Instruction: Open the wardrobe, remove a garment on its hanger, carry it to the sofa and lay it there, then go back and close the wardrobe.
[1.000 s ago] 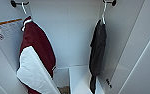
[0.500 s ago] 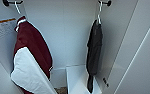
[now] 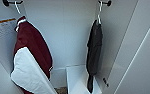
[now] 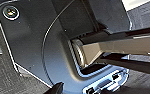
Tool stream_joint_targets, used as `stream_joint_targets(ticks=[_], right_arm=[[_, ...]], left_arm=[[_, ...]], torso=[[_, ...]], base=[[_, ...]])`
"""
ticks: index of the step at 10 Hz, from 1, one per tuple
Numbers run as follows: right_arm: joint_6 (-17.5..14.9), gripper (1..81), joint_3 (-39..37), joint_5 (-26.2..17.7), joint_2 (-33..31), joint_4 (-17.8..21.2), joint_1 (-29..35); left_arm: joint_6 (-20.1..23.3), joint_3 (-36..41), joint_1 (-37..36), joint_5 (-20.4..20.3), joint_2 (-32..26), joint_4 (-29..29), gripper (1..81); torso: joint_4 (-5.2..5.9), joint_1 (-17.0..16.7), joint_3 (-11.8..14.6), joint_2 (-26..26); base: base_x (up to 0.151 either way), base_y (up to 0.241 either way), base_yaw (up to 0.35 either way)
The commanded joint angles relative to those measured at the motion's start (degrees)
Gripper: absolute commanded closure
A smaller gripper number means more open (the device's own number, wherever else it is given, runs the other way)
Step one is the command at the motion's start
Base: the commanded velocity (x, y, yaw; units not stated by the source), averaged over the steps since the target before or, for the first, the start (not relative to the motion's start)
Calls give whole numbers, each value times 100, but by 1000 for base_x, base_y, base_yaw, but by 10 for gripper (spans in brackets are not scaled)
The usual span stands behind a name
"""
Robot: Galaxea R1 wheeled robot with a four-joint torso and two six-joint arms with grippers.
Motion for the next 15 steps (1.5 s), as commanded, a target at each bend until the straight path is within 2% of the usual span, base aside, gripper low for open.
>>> stream_joint_targets(ticks=[1,3,6,9,15], right_arm=[[13,10,9,-282,6,-61,164],[-14,10,9,-282,-3,-70,137],[13,10,9,-282,-3,-61,137],[30,10,9,-282,-3,-61,154],[39,10,35,-273,-3,-61,181]], left_arm=[[101,3,-373,401,-54,15,10],[136,337,-435,393,-204,41,10],[145,1260,-663,401,-758,181,10],[84,2227,-1206,436,-1259,225,10],[48,2208,-2086,893,-1171,164,10]], torso=[[0,0,0,0],[0,0,0,0],[0,0,0,0],[0,0,0,0],[0,2,0,0]], base=[[0,0,0],[0,0,0],[0,0,0],[0,0,0],[0,0,0]])
